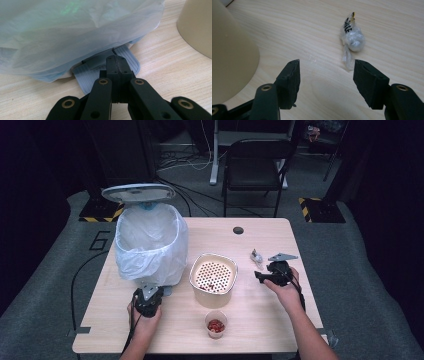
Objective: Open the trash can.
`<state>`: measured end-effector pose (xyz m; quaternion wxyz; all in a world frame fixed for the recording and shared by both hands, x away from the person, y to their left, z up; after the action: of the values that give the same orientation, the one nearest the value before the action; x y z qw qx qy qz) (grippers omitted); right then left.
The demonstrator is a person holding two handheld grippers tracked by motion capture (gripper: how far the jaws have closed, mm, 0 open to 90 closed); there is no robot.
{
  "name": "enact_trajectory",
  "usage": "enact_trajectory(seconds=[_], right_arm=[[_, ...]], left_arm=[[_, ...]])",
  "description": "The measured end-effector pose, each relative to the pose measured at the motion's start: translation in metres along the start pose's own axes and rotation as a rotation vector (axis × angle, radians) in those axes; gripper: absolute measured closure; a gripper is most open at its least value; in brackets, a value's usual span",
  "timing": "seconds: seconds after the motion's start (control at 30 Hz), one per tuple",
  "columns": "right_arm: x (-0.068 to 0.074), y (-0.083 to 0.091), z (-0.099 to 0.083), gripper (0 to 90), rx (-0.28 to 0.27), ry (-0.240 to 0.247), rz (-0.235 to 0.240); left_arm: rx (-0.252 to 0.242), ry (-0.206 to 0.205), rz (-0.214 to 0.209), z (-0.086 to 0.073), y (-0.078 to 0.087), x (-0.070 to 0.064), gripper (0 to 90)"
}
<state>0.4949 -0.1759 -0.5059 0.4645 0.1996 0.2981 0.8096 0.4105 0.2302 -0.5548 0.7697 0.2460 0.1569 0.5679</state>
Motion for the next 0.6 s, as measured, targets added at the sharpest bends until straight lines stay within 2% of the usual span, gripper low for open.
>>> enact_trajectory(seconds=[0.07, 0.1, 0.2, 0.3, 0.33, 0.37, 0.6], right_arm=[[-0.001, -0.001, 0.002, 38.1, 0.002, 0.000, 0.002], [-0.005, -0.006, 0.008, 38.6, -0.005, -0.010, -0.005], [-0.010, -0.013, 0.017, 40.7, 0.000, 0.009, -0.017], [-0.013, -0.020, 0.027, 42.5, 0.003, 0.004, -0.025], [-0.016, -0.022, 0.029, 42.8, 0.001, 0.033, -0.025], [-0.016, -0.025, 0.032, 42.4, 0.002, 0.018, -0.029], [-0.025, -0.046, 0.045, 39.9, 0.022, 0.012, -0.056]], left_arm=[[0.006, -0.001, 0.000, 0.000, 0.000, 0.000, 90.0], [0.005, -0.002, 0.001, 0.000, 0.000, 0.000, 90.0], [0.005, -0.002, 0.001, 0.000, 0.000, 0.000, 90.0], [-0.003, 0.000, 0.008, 0.000, 0.000, -0.001, 90.0], [0.000, -0.007, 0.009, 0.000, 0.000, -0.001, 90.0], [0.006, -0.033, 0.012, 0.000, 0.001, 0.000, 90.0], [0.002, -0.032, 0.017, 0.000, 0.000, 0.000, 90.0]])
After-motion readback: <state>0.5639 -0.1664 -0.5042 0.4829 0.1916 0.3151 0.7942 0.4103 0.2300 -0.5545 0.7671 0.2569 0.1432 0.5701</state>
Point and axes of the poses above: each handheld gripper's, and its own axes: y roughly backward along the jaws, z roughly out of its top, x roughly to its left, the point moved 5 cm from there along -y, roughly forward along the jaws, and after that the axes turned 1 degree about z, right-handed, at the moved point
